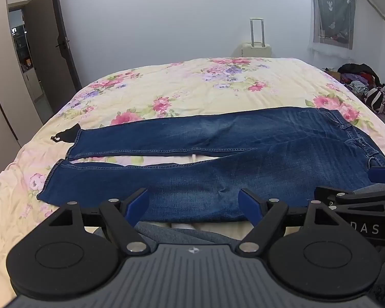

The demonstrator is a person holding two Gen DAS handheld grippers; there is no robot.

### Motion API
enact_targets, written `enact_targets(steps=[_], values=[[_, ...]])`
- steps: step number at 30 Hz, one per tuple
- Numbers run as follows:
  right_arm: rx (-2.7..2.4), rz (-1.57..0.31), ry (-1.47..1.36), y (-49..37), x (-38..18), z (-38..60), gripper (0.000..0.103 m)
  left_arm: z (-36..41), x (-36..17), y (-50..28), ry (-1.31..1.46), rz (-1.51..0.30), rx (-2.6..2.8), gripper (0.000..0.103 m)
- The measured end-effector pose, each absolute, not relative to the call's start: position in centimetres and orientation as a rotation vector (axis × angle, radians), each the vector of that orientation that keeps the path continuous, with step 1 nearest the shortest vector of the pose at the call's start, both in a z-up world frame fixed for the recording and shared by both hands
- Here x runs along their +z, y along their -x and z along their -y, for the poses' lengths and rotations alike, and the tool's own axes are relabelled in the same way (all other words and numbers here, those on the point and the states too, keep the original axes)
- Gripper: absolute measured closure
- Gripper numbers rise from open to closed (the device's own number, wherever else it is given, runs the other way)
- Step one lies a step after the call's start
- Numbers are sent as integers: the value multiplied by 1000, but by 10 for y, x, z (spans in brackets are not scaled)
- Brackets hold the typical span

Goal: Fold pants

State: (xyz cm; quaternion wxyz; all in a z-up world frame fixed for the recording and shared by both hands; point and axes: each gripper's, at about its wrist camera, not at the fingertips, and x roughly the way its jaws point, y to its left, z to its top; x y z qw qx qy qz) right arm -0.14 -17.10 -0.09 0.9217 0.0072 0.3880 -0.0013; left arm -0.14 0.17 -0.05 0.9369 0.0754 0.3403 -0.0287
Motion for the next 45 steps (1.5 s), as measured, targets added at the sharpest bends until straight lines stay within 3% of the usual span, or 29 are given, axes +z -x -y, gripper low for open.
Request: enact_targets(steps=[45], values=[[-15,-760,-27,12,2,174,21,9,6,4,-162,-682,-58,10]])
